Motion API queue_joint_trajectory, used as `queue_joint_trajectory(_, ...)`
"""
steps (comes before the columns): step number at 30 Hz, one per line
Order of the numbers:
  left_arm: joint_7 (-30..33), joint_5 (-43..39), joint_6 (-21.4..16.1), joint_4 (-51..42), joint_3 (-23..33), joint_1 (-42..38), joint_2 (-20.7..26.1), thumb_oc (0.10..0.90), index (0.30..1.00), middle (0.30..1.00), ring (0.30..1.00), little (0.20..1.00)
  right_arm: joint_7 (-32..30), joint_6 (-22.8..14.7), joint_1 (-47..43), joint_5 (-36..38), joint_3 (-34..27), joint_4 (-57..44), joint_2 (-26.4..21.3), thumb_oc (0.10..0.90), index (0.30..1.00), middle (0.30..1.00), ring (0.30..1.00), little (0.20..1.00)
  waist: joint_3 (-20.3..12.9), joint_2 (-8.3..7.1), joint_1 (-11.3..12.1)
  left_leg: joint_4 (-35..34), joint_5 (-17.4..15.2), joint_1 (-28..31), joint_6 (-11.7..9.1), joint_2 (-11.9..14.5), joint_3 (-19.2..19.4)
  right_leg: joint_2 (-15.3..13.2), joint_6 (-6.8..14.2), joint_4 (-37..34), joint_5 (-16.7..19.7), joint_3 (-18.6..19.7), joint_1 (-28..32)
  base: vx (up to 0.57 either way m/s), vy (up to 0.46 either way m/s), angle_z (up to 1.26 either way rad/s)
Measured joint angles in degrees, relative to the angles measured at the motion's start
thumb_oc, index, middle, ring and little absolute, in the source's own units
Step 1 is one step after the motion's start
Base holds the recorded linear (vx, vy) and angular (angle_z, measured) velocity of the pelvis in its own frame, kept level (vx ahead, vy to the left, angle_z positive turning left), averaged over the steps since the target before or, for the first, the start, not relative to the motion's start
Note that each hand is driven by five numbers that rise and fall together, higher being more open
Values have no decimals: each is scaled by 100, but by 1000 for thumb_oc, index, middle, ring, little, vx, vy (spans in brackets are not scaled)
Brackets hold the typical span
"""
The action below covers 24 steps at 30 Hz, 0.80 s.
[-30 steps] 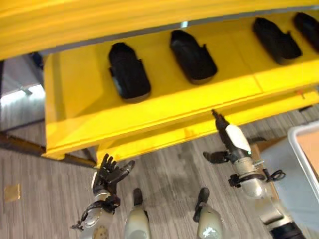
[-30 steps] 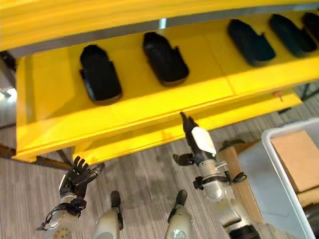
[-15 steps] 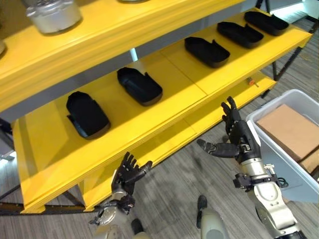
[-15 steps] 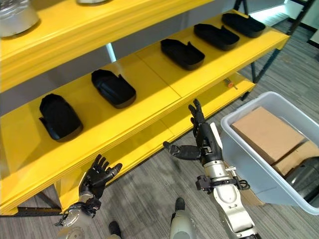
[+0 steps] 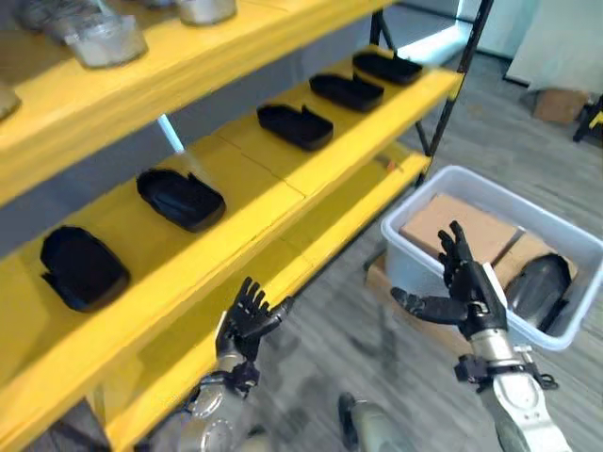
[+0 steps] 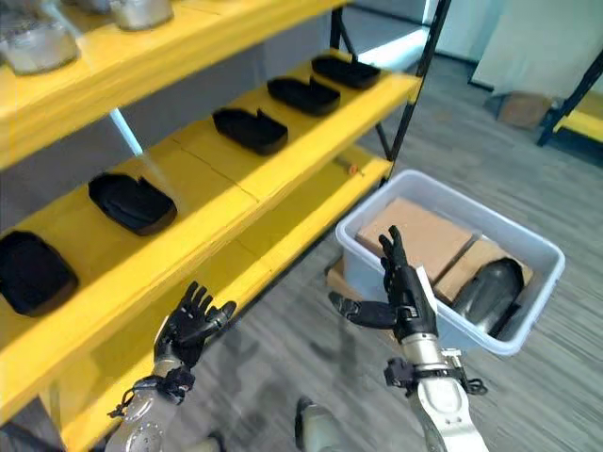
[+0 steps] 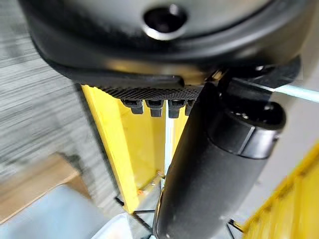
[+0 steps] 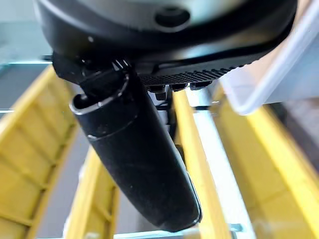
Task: Move parts from the plastic box to the shelf.
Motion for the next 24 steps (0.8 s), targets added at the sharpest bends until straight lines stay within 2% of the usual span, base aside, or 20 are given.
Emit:
queue_joint_trajectory(2, 5, 0, 6, 72, -34, 86, -44, 900, 1000, 1000, 1000, 1000, 33, 4, -302, 0, 55, 75, -25, 900, 1000, 1000, 1000, 1000, 66, 4, 212, -680, 107, -17, 154, -689, -507, 20, 13, -404, 93, 275, 55, 142, 87, -111)
queue_joint_trajectory(3, 42, 0, 101, 184, -17, 156, -29, 900, 1000, 1000, 1000, 1000, 110, 4, -640, 8, 181, 213, 114, 900, 1000, 1000, 1000, 1000, 175, 242, 235, -1068, 322, 169, 457, -760, -514, 336, 218, -669, 367, 374, 362, 155, 102, -128)
queue_joint_trajectory(4, 37, -1, 76, 162, 10, 241, -32, 900, 1000, 1000, 1000, 1000, 154, 3, -704, 8, 275, 216, 126, 900, 1000, 1000, 1000, 1000, 177, 399, 268, -1025, 233, 316, 376, -503, -373, 570, 189, -641, 362, 371, 408, 170, 102, -110)
queue_joint_trajectory(5, 46, -1, 84, 201, 38, 196, -9, 900, 1000, 1000, 1000, 1000, 218, -11, -703, 7, 310, 194, 196, 900, 1000, 1000, 1000, 1000, 210, 393, 196, -784, 293, 255, 360, -420, -177, 587, 134, -657, 384, 358, 442, 167, 94, -73)
queue_joint_trajectory(7, 47, -6, 85, 222, 66, 23, -27, 900, 1000, 1000, 1000, 1000, 277, -20, -606, 96, 368, 62, 300, 900, 1000, 1000, 1000, 1000, 264, 276, 136, 139, 37, 69, 600, -387, 297, 432, 139, -682, 381, 393, 415, 131, 90, -67)
queue_joint_trajectory(8, 21, -2, 82, 209, 61, 5, -85, 900, 1000, 1000, 1000, 1000, 318, -18, -503, 180, 409, -66, 255, 900, 1000, 1000, 1000, 1000, 211, 440, 123, 208, -215, 142, 733, -171, 353, 522, 266, -619, 346, 367, 398, 73, 63, -104)
queue_joint_trajectory(9, 8, -1, 74, 171, 139, -13, -181, 900, 1000, 1000, 1000, 1000, 388, -34, -508, 181, 438, -121, 182, 900, 1000, 1000, 1000, 1000, 185, 667, 49, -160, 92, 178, 781, 138, 714, 723, 323, 242, 4, 325, -92, 88, 87, -108)
queue_joint_trajectory(10, 9, -2, 55, 89, 201, -20, -231, 900, 1000, 1000, 1000, 1000, 404, -4, -501, 182, 463, -119, 173, 900, 1000, 1000, 1000, 1000, 174, 676, 50, -458, 217, 249, 750, 101, 838, 665, 330, 888, -331, 289, -315, 74, 82, -90)
queue_joint_trajectory(12, 2, -1, 24, -117, 176, -28, -188, 900, 1000, 1000, 1000, 1000, 407, 34, -469, 182, 459, -116, 178, 900, 1000, 1000, 1000, 1000, 159, 557, -64, -879, 292, 462, 649, -105, 869, 428, 365, 863, -663, 254, 18, 64, 77, -35)
queue_joint_trajectory(13, 8, -2, 3, -75, 186, -71, -199, 900, 1000, 1000, 1000, 1000, 421, 59, -517, 179, 469, -88, 163, 900, 1000, 1000, 1000, 1000, 184, 561, -77, -953, 308, 512, 623, -94, 943, 399, 233, 549, -675, 327, 195, 54, 56, -43)
queue_joint_trajectory(14, 19, -3, -2, -84, 231, -30, -186, 900, 1000, 1000, 1000, 1000, 439, 80, -539, 178, 520, -82, 158, 900, 1000, 1000, 1000, 1000, 175, 573, 10, -1153, 478, 597, 557, -30, 1038, 445, 335, 352, -611, 447, 268, 50, 69, -57)
queue_joint_trajectory(16, 35, -4, 2, -36, 243, -1, -172, 900, 1000, 1000, 1000, 1000, 457, 81, -465, 176, 535, -81, 156, 900, 1000, 1000, 1000, 1000, 173, 464, 36, -1215, 632, 705, 574, -46, 1074, 460, 327, 390, -590, 500, 293, -14, 41, -40)
queue_joint_trajectory(18, 47, -2, 0, -34, 218, 4, -44, 900, 1000, 1000, 1000, 1000, 491, 80, -502, 162, 593, -81, 175, 900, 1000, 1000, 1000, 1000, 193, 320, -1, -1258, 670, 758, 724, -78, 1243, 462, 482, 783, -657, 562, 61, -19, 24, -24)
queue_joint_trajectory(19, 54, 0, 0, -34, 208, 0, 52, 900, 1000, 1000, 1000, 1000, 501, 79, -559, 157, 653, -83, 175, 900, 1000, 1000, 1000, 1000, 221, 271, -14, -1261, 698, 756, 719, -84, 1310, 460, 602, 1019, -685, 563, -67, 4, 10, -31)
queue_joint_trajectory(20, 76, 0, 0, -34, 209, 1, 137, 900, 1000, 1000, 1000, 1000, 506, 80, -613, 150, 722, -82, 180, 900, 1000, 1000, 1000, 1000, 241, 245, -36, -1277, 735, 757, 781, -67, 1383, 435, 704, 1183, -700, 501, -187, 83, -56, -35)
queue_joint_trajectory(21, 141, 1, 1, -31, 197, 2, 220, 900, 1000, 1000, 1000, 1000, 504, 83, -685, 101, 815, -78, 180, 900, 1000, 1000, 1000, 1000, 263, 262, -45, -1337, 788, 785, 829, -19, 1495, 281, 859, 1201, -751, 56, -287, 114, -110, -40)
queue_joint_trajectory(22, 165, 3, 1, -23, 211, 4, 242, 900, 1000, 1000, 1000, 1000, 504, 83, -731, 53, 881, -77, 225, 900, 1000, 1000, 1000, 1000, 298, 318, -48, -1353, 784, 820, 840, 35, 1607, 38, 862, 1151, -768, -301, -317, 171, -149, -50)
queue_joint_trajectory(23, 170, 1, -1, 43, 255, -33, 189, 900, 1000, 1000, 1000, 1000, 493, 94, -850, 14, 947, -68, 214, 900, 1000, 1000, 1000, 1000, 347, 385, -38, -1341, 746, 834, 812, 67, 1725, -296, 863, 1102, -767, -611, -362, 154, -139, -71)
queue_joint_trajectory(24, 169, -1, -8, 63, 233, -41, 216, 900, 1000, 1000, 1000, 1000, 484, 91, -1004, -46, 1016, -59, 254, 900, 1000, 1000, 1000, 1000, 390, 455, 24, -1361, 688, 851, 793, 106, 1891, -850, 875, 664, -657, -1242, -362, 184, -144, -84)
